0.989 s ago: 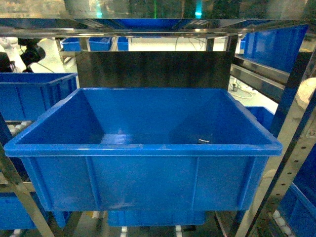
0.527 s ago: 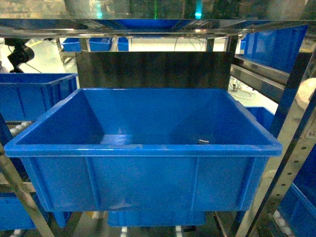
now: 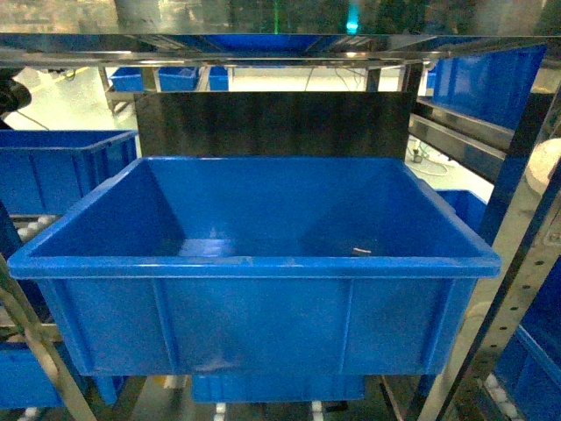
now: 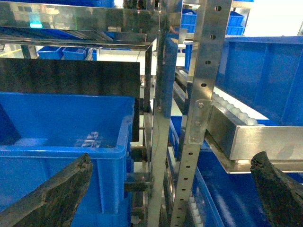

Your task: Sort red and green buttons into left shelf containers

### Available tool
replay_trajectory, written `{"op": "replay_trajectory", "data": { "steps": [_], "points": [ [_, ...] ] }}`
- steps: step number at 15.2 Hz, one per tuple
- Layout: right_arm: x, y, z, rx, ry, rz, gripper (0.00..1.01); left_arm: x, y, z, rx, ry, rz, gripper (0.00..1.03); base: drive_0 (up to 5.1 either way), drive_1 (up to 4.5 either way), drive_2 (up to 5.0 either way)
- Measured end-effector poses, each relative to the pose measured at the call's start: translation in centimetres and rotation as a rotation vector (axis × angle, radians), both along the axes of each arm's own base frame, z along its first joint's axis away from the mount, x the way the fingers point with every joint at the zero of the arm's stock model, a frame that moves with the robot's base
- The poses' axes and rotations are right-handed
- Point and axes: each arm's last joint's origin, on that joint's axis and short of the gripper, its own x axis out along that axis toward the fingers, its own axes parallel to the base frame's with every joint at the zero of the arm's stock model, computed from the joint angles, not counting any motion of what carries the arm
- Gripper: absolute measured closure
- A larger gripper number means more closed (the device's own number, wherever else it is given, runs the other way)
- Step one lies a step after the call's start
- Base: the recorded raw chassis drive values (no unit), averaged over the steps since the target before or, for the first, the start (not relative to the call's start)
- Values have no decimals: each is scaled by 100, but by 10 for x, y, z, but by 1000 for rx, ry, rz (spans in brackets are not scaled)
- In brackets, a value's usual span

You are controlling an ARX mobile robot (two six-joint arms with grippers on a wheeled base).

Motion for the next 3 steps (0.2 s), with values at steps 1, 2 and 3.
{"op": "replay_trajectory", "data": {
  "steps": [1,2,3],
  "points": [
    [0,0,0,0,0,0,3,0,0,0,-1,0,0,6,0,0,0],
    [0,0,0,0,0,0,3,0,0,0,-1,0,0,5,0,0,0],
    [0,0,0,0,0,0,3,0,0,0,-1,0,0,5,0,0,0]
  ]
}}
